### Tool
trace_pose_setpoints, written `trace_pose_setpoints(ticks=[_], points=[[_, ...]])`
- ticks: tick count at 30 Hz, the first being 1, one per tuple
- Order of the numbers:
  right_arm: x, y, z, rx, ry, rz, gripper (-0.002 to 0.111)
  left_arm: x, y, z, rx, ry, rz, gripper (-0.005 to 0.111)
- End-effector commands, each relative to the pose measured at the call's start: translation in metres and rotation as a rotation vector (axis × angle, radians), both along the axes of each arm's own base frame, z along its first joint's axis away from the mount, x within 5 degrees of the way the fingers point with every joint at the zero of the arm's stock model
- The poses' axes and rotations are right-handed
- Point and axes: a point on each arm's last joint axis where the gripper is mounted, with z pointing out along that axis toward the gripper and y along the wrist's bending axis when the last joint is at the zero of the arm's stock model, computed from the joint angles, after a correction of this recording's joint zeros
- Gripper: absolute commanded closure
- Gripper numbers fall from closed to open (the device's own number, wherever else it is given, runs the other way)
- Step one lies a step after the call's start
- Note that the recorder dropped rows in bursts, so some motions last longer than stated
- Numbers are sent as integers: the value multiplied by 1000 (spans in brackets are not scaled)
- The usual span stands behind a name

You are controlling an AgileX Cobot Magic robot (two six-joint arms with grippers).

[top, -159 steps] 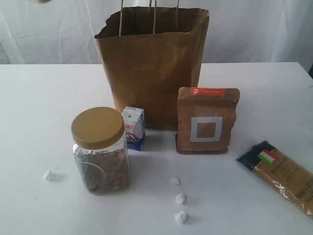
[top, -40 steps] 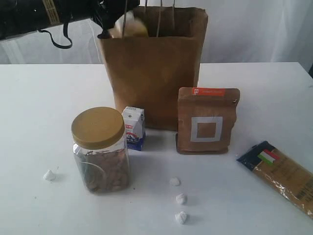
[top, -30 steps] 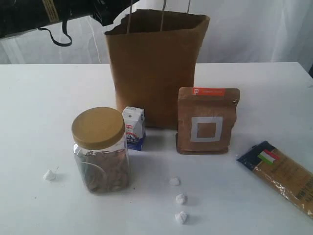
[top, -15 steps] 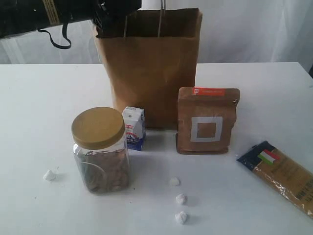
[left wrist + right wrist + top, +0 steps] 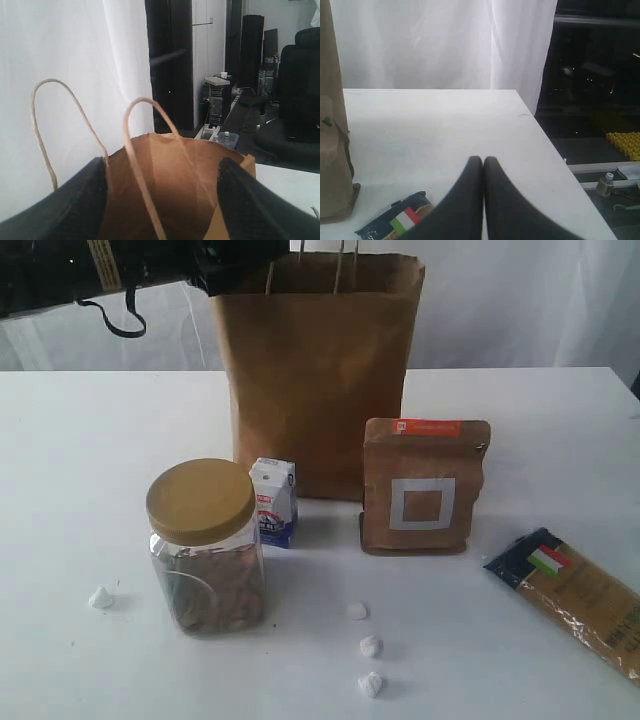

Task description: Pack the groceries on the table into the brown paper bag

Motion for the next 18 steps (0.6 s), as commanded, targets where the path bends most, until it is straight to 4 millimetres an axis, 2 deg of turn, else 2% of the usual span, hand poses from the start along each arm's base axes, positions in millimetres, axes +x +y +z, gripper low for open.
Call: trace_pose_setpoints(ticks=[1, 4, 6, 9, 15, 18], points=[[0, 1, 0, -7, -6, 7, 108, -9, 3, 19, -8, -40, -12, 42], [0, 1, 0, -7, -6, 7, 108, -14, 15, 33, -4, -77, 12, 54], [0, 1, 0, -7, -6, 7, 108, -19, 28, 45, 24, -108, 33, 72], [0, 1, 0, -7, -6, 7, 108, -29, 49, 61, 89, -130, 66, 106], [0, 1, 0, -7, -6, 7, 108, -45, 88, 92, 82, -108, 172, 107], [0, 1, 0, -7, -6, 7, 108, -47, 110, 104, 169, -99, 388, 107]])
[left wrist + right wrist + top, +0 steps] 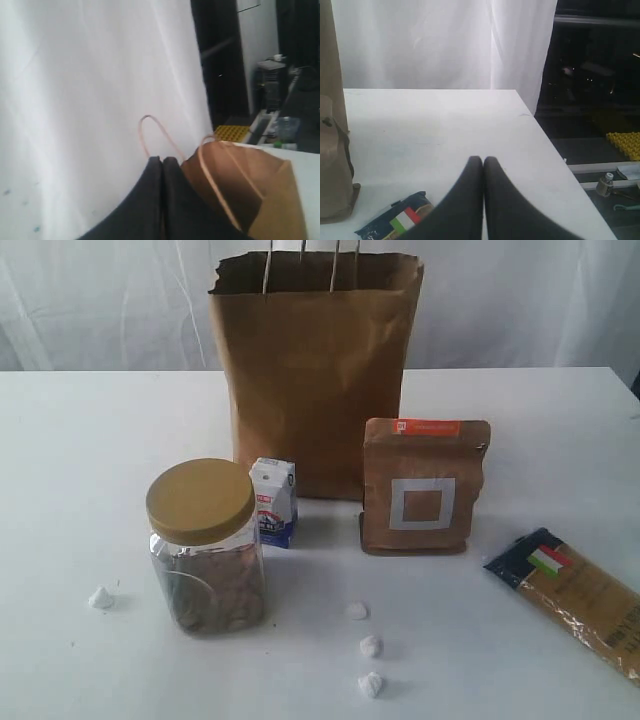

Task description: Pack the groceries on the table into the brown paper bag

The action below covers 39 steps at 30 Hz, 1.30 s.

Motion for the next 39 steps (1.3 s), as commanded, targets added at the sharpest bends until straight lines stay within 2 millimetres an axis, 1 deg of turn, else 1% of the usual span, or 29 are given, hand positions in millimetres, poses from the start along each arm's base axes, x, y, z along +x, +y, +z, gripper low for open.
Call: trace_pose_setpoints(ticks=[1, 3, 6, 7, 10, 11, 13, 14, 15, 16, 17, 18, 19, 20, 21, 23, 25, 26, 27, 29, 31, 34, 35, 36, 37, 38, 39], points=[[0, 1, 0, -7, -6, 7, 108, -11, 30, 26, 80, 3, 288, 107], [0, 1, 0, -7, -6, 7, 108, -16, 47, 33, 32, 16, 449, 107], [0, 1, 0, -7, -6, 7, 108, -25, 75, 34, -41, 39, 740, 107], [0, 1, 0, -7, -6, 7, 108, -29, 82, 31, -48, 44, 821, 107], [0, 1, 0, -7, -6, 7, 108, -45, 113, 20, -59, 39, 1176, 107], [0, 1, 0, -7, -6, 7, 108, -50, 125, 12, -22, 35, 1319, 107], [0, 1, 0, -7, -6, 7, 108, -61, 148, -9, 140, 38, 1599, 107], [0, 1, 0, -7, -6, 7, 108, -65, 158, -29, 332, 81, 1707, 107], [0, 1, 0, -7, -6, 7, 108, -67, 166, -47, 476, 153, 1768, 107], [0, 1, 0, -7, -6, 7, 108, -70, 170, -69, 615, 257, 1765, 107], [0, 1, 0, -7, -6, 7, 108, -76, 170, -115, 592, 541, 1655, 107], [0, 1, 0, -7, -6, 7, 108, -77, 166, -131, 497, 642, 1597, 107], [0, 1, 0, -7, -6, 7, 108, -79, 155, -150, 366, 755, 1490, 107], [0, 1, 0, -7, -4, 7, 108, -79, 147, -162, 345, 786, 1398, 107], [0, 1, 0, -7, -4, 7, 108, -79, 136, -171, 287, 800, 1308, 107], [0, 1, 0, -7, -4, 7, 108, -86, 117, -187, 294, 753, 1159, 107], [0, 1, 0, -7, -4, 7, 108, -96, 110, -190, 286, 704, 1108, 107], [0, 1, 0, -7, -4, 7, 108, -103, 108, -188, 243, 692, 1105, 107], [0, 1, 0, -7, -6, 7, 108, -118, 111, -179, 83, 678, 1136, 107], [0, 1, 0, -7, -6, 7, 108, -138, 118, -165, -76, 600, 1173, 107], [0, 1, 0, -7, -6, 7, 108, -160, 127, -150, -210, 489, 1225, 107], [0, 1, 0, -7, -6, 7, 108, -195, 147, -139, -366, 374, 1378, 107], [0, 1, 0, -7, -6, 7, 108, -212, 152, -142, -463, 358, 1461, 107], [0, 1, 0, -7, -6, 7, 108, -220, 153, -153, -500, 376, 1511, 107], [0, 1, 0, -7, -6, 7, 108, -224, 151, -162, -530, 417, 1532, 107], [0, 1, 0, -7, -6, 7, 108, -232, 147, -172, -600, 445, 1527, 107], [0, 1, 0, -7, -6, 7, 108, -234, 143, -172, -587, 436, 1501, 107]])
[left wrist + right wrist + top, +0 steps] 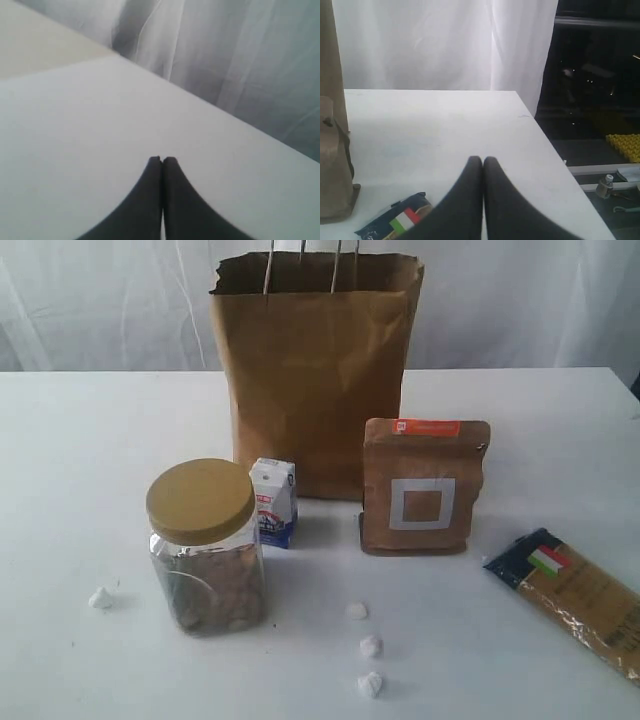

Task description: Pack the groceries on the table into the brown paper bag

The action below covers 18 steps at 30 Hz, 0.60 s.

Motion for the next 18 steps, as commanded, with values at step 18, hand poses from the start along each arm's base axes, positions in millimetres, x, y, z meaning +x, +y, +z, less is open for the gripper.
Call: trace_pose_setpoints(ticks=[18], points=[[0, 1, 0, -7, -4, 7, 108, -86, -65, -7, 151, -151, -394, 107]])
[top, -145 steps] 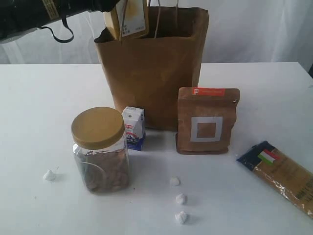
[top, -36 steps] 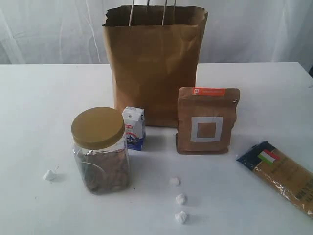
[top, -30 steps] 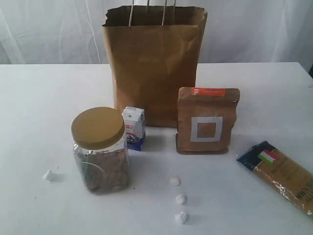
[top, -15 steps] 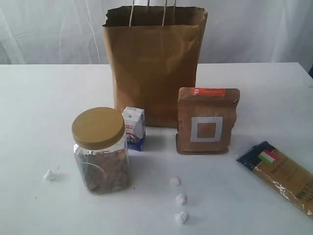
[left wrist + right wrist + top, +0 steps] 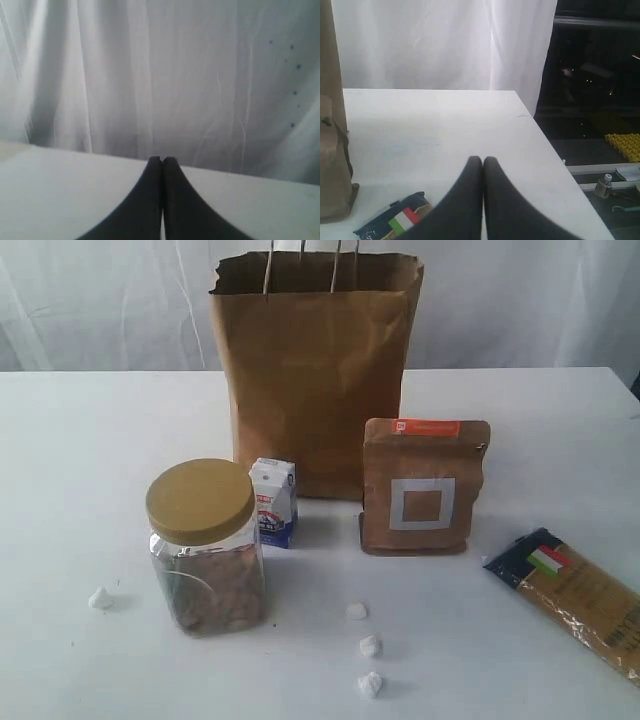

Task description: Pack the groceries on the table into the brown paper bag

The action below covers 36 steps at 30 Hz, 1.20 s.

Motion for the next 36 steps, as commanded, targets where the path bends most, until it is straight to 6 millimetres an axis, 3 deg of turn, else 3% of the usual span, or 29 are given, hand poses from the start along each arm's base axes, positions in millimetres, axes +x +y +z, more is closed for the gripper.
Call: trace_pose_setpoints(ticks=[1, 4, 5, 9, 11, 13, 18, 20, 22, 23, 26, 28, 31, 34, 36], points=[[0, 1, 0, -7, -4, 7, 108, 8, -3, -45, -142, 128, -68, 107], [0, 1, 0, -7, -4, 7, 108, 11, 2, -82, -158, 179, -21, 107], [0, 1, 0, -7, -4, 7, 108, 11, 6, -86, -192, 130, 22, 107], [0, 1, 0, -7, -4, 7, 108, 6, 17, -64, -174, -72, 134, 107], [0, 1, 0, -1, -5, 7, 108, 5, 9, -56, -56, -29, 61, 107], [0, 1, 0, 11, -6, 5, 108, 3, 0, -60, 45, 59, -34, 107], [0, 1, 6, 76, -82, -1, 108, 4, -6, -82, 32, 187, -118, 107], [0, 1, 16, 195, -209, 0, 108, 4, -10, -104, 91, 312, -160, 107], [-2, 1, 34, 406, -419, 35, 108, 3, -12, -109, 90, 359, -185, 107], [-8, 3, 52, 586, -617, 118, 108, 4, -11, -109, 101, 354, -179, 107], [-23, 16, 85, 776, -850, 414, 108, 4, -10, -107, 103, 331, -166, 107], [-36, 32, 112, 737, -920, 674, 108, 4, -10, -107, 103, 334, -168, 107], [-42, 56, 147, 502, -842, 898, 108, 4, -10, -107, 103, 336, -169, 107], [-25, 69, 159, 241, -657, 940, 108, 4, -11, -107, 93, 339, -171, 107], [-4, 69, 153, 97, -511, 887, 108, 4, -11, -107, 25, 331, -171, 107]])
